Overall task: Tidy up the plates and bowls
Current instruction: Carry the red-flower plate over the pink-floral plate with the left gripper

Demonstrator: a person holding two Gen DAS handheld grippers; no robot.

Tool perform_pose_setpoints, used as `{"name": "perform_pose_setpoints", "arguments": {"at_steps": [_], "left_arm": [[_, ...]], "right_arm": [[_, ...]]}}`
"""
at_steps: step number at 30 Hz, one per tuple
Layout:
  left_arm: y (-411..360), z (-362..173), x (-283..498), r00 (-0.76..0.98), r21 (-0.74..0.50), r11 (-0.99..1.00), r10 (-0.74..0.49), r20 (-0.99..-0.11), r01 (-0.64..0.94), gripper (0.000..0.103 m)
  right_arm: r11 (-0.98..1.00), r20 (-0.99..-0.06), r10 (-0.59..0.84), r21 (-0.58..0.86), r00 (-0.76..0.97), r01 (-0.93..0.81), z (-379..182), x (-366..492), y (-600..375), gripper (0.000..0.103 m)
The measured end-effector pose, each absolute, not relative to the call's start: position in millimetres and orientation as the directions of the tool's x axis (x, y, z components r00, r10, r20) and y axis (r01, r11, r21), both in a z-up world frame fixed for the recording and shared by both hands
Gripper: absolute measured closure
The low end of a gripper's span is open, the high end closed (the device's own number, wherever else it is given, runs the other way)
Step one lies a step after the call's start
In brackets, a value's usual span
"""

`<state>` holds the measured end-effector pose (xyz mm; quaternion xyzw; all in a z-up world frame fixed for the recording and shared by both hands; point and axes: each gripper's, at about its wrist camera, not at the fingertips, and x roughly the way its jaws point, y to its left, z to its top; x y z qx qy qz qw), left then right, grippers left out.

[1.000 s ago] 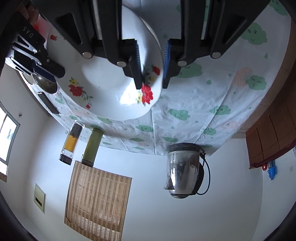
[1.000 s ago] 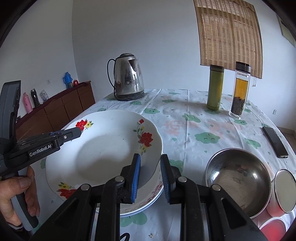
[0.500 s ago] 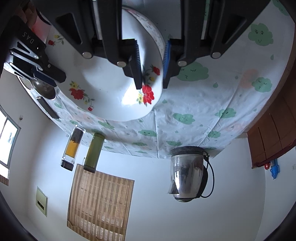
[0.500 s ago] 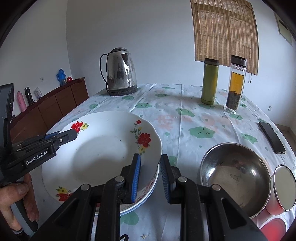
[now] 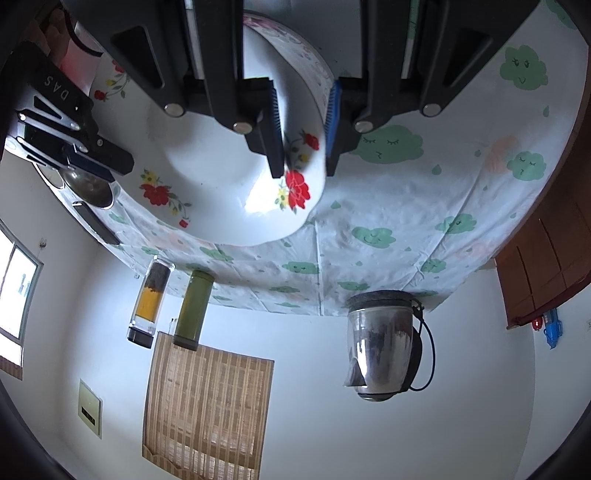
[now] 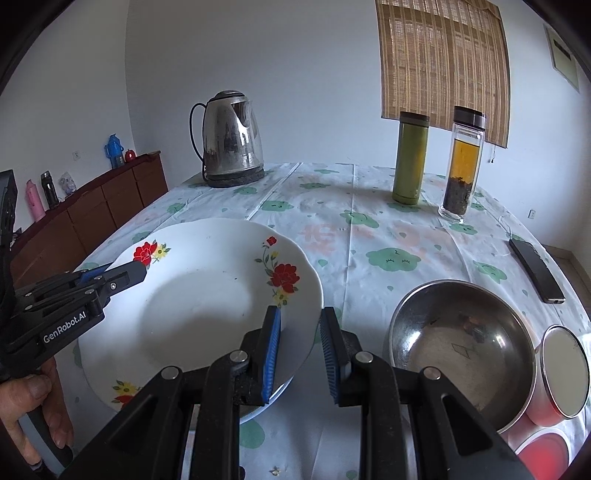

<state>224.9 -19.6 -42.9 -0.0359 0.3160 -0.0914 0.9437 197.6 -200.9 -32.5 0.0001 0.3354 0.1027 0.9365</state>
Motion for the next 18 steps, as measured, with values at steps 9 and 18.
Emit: {"name": "perform_pose_setpoints", "arguments": {"at_steps": [9, 18], "left_arm": [[-23.9, -47.3, 225.5, 0.773, -0.107, 0.981, -0.193, -0.604, 0.162, 0.085], [-26.7, -51.8, 227.2, 0.762, -0.091, 0.981, -0.19, -0.619, 0.171, 0.085]], "right_arm": [[0.982, -0.642, 0.174, 0.059, 0.747, -0.178, -36.0, 200.6, -203.0, 0.079], [0.983, -0.651, 0.166, 0.052, 0.741, -0.174, -38.5, 202.1, -202.5, 0.079]]}}
